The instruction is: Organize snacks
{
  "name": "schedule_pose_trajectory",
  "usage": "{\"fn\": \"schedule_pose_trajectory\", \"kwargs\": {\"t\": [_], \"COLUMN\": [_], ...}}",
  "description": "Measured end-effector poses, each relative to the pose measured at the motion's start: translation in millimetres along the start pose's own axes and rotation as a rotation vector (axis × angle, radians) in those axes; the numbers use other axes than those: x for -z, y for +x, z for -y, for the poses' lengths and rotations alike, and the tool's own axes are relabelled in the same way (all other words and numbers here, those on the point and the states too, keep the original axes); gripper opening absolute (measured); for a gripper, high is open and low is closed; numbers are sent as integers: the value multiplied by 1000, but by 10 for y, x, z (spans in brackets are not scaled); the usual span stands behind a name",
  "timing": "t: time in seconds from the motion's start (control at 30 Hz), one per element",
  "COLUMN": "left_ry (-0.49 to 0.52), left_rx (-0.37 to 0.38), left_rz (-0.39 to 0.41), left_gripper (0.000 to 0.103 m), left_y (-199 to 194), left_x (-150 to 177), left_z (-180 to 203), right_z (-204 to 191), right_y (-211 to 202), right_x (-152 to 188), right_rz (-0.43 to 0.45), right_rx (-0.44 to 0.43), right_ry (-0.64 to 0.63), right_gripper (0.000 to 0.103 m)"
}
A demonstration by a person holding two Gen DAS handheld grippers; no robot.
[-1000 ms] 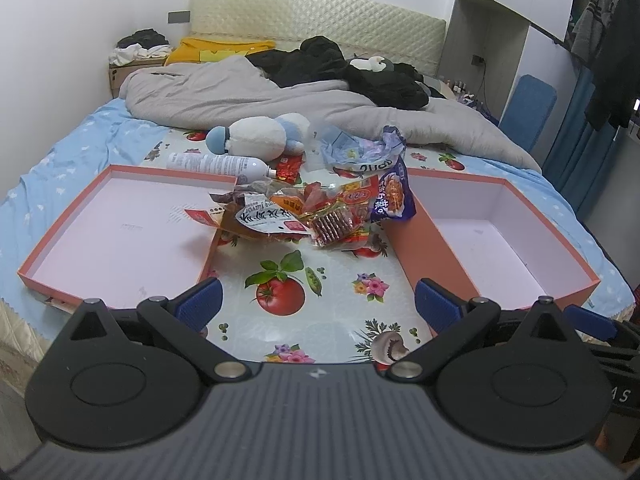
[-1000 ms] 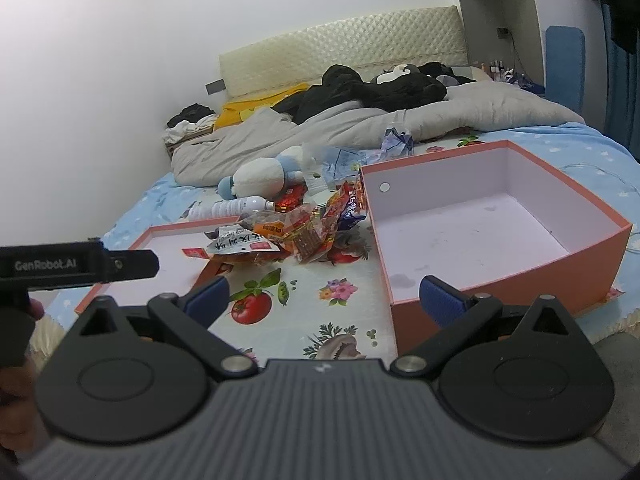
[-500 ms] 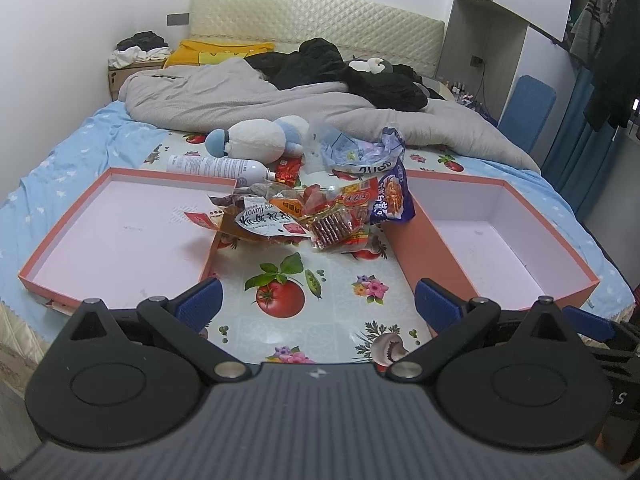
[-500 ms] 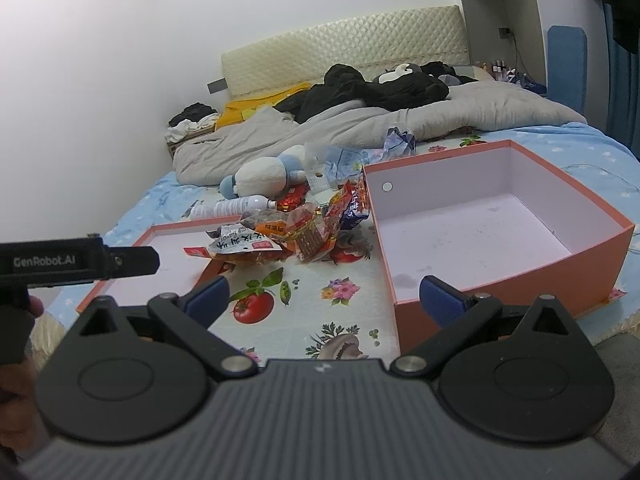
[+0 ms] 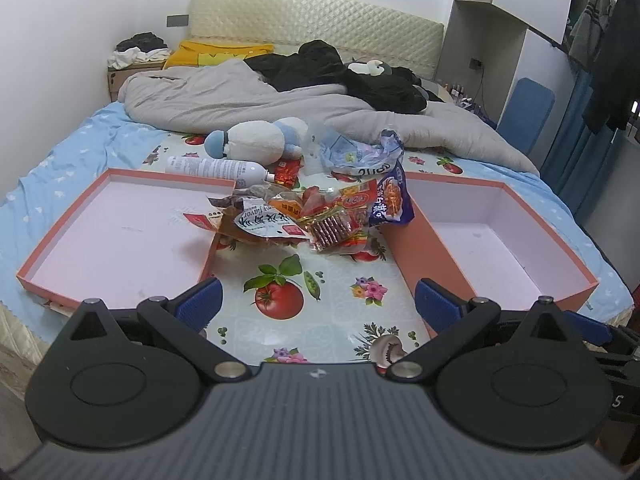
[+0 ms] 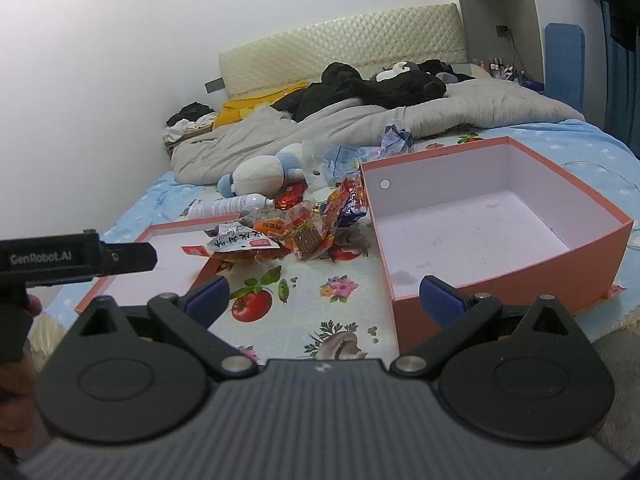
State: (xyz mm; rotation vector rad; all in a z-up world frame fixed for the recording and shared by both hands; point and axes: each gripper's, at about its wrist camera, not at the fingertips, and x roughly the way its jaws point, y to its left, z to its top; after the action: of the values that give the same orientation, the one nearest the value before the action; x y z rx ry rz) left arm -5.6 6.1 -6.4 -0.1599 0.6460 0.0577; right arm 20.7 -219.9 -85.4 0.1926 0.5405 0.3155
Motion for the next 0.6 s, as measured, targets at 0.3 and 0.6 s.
{"fn": "schedule_pose_trajectory", "kwargs": {"t": [0.3,0.6], "left_ry": [-4,-9], "left_rx": [0,-4], "left_rz": [-2,-9], "left_gripper": [103,103], "left_y": [6,26], "left_x": [16,44], "left_z": [-20,-68], "right_z": [-16,-40], "right_y": [11,50], "right_x": [25,36], "right_rz": [-7,-22], "right_rx": [-3,-3], "right_ry": [-2,-3], "right_gripper": [103,103]}}
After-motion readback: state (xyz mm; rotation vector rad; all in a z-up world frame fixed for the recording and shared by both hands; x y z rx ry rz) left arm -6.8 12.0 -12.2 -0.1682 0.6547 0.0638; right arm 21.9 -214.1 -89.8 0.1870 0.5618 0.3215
